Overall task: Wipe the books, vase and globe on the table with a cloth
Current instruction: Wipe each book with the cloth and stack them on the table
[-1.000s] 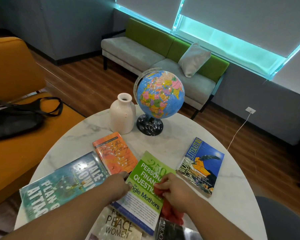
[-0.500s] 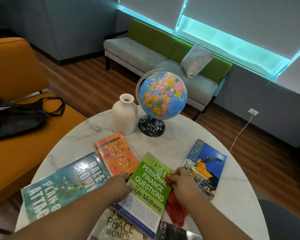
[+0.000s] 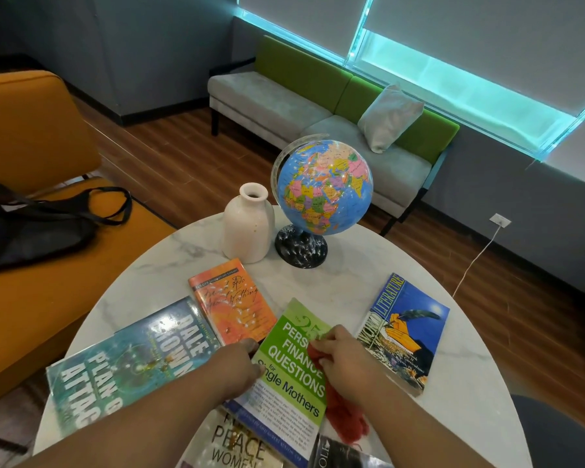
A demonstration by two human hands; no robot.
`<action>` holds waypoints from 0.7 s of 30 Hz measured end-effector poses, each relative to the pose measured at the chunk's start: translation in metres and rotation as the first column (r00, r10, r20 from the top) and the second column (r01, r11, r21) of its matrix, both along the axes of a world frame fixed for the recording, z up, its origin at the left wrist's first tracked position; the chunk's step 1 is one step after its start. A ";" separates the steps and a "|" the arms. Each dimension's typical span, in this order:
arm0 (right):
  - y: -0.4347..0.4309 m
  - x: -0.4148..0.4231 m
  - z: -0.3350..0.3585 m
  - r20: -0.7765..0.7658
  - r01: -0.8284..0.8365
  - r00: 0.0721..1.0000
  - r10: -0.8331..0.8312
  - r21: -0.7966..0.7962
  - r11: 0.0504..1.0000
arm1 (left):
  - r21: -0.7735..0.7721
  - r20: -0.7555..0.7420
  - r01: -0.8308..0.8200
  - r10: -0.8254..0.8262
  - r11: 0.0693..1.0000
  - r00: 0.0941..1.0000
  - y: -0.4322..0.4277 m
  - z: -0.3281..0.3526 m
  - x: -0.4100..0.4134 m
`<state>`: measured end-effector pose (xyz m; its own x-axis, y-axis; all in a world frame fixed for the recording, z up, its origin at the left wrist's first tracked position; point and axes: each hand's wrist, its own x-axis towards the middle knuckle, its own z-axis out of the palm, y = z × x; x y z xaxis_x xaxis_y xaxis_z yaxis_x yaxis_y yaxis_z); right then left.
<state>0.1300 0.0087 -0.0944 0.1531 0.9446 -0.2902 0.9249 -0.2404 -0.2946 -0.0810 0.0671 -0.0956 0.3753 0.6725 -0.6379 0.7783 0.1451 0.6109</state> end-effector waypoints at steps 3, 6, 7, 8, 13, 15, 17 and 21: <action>0.010 0.008 0.000 0.002 0.145 0.989 -0.145 0.019 0.989 | 0.007 0.003 0.008 -0.008 1.000 1.000 0.004 -0.002 0.001; 0.015 -0.007 0.003 -0.041 0.135 0.990 -0.133 0.044 0.990 | 0.015 -0.004 0.017 -0.017 1.000 1.000 0.005 -0.001 -0.001; 0.014 -0.011 0.002 -0.048 0.066 0.997 -0.064 0.033 0.997 | 0.016 -0.009 0.018 -0.018 1.000 1.000 0.005 -0.002 -0.002; 0.010 -0.012 0.004 -0.057 0.011 0.998 -0.011 -0.015 1.000 | 0.016 -0.010 0.020 -0.019 1.000 1.000 0.004 -0.002 -0.002; 0.012 0.020 0.009 -0.069 0.105 0.991 -0.112 -0.092 0.990 | 0.016 -0.010 0.014 -0.014 1.000 1.000 0.004 -0.003 -0.002; 0.018 0.021 0.009 0.026 0.157 0.987 -0.156 -0.042 0.987 | 0.014 -0.004 0.012 -0.012 1.000 1.000 0.004 -0.002 -0.002; 0.023 0.010 0.009 0.062 0.111 0.992 -0.109 -0.031 0.993 | 0.008 0.003 0.010 -0.010 1.000 1.000 0.004 -0.003 -0.002; 0.025 0.000 0.006 -0.012 0.012 1.000 -0.013 -0.058 0.998 | 0.000 0.006 0.010 -0.010 1.000 1.000 0.004 -0.003 -0.002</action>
<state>0.1303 0.0340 -0.0881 0.1609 0.9241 -0.3466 0.9179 -0.2692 -0.2916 -0.0831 0.0710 -0.0984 0.3853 0.6687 -0.6359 0.7763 0.1377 0.6152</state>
